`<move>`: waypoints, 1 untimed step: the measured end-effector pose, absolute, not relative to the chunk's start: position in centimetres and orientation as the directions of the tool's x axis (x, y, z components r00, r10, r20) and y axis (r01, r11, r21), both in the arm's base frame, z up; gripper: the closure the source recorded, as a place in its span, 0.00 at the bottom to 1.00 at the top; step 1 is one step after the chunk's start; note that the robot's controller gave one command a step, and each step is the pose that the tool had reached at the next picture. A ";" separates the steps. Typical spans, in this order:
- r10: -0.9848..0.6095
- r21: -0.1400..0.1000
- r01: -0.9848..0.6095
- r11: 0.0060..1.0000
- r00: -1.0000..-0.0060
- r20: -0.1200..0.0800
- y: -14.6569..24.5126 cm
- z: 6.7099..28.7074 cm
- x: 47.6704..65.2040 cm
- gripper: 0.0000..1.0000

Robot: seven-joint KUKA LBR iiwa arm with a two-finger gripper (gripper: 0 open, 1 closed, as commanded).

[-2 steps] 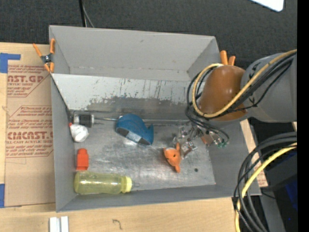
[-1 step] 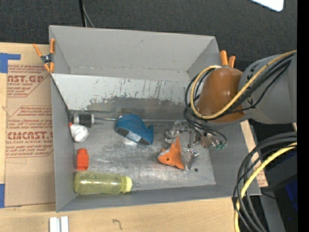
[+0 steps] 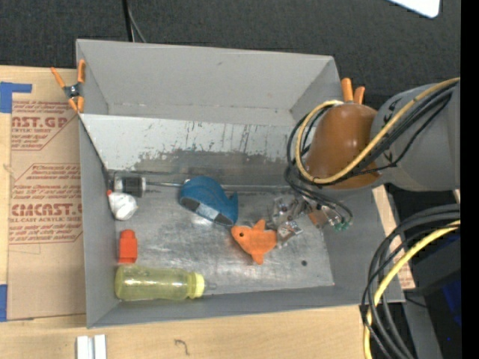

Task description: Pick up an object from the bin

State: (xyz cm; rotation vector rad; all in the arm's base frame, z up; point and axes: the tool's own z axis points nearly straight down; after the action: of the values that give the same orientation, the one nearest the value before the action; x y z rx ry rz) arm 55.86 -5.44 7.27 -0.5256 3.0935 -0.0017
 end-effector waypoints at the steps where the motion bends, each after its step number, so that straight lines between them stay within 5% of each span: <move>1: -0.330 -0.002 -0.330 0.944 -0.944 -0.004 -5.4 7.3 55.9 1.00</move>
Offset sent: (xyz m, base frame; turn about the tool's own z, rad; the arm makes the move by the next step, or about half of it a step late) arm -0.0138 -0.0172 0.1313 -0.1124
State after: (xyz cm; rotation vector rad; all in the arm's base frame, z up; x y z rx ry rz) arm 55.86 -5.44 7.27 -0.5256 3.0934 -0.0018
